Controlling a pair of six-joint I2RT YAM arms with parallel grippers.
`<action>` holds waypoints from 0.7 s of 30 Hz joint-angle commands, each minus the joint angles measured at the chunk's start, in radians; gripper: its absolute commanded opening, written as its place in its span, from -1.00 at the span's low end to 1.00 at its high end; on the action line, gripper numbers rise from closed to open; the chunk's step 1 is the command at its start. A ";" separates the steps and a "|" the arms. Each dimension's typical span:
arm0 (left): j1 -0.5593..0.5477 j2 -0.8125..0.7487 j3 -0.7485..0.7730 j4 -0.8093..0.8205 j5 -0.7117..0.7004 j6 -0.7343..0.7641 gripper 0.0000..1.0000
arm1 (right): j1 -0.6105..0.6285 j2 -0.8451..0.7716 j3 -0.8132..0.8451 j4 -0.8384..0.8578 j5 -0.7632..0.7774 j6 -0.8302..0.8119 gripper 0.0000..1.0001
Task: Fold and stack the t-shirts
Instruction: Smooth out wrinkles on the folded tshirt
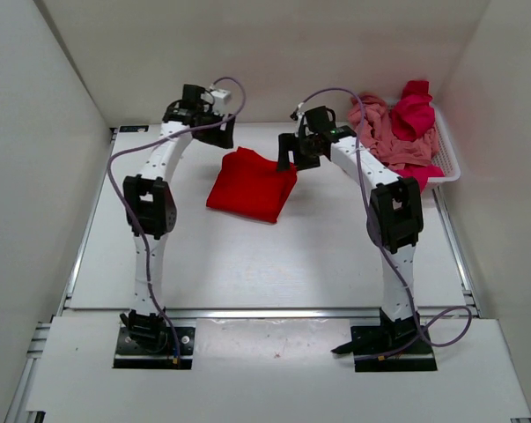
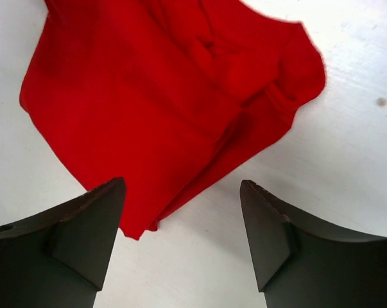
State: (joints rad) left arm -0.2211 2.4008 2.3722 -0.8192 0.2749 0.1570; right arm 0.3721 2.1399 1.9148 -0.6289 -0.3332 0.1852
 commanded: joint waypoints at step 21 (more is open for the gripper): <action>0.035 -0.157 -0.540 -0.020 0.090 0.000 0.77 | 0.082 0.152 -0.011 -0.023 0.171 0.168 -0.73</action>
State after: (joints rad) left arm -0.1852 2.2959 1.8843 -0.8352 0.3550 0.1589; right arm 0.4625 2.3508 1.9423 -0.6388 -0.2092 0.3336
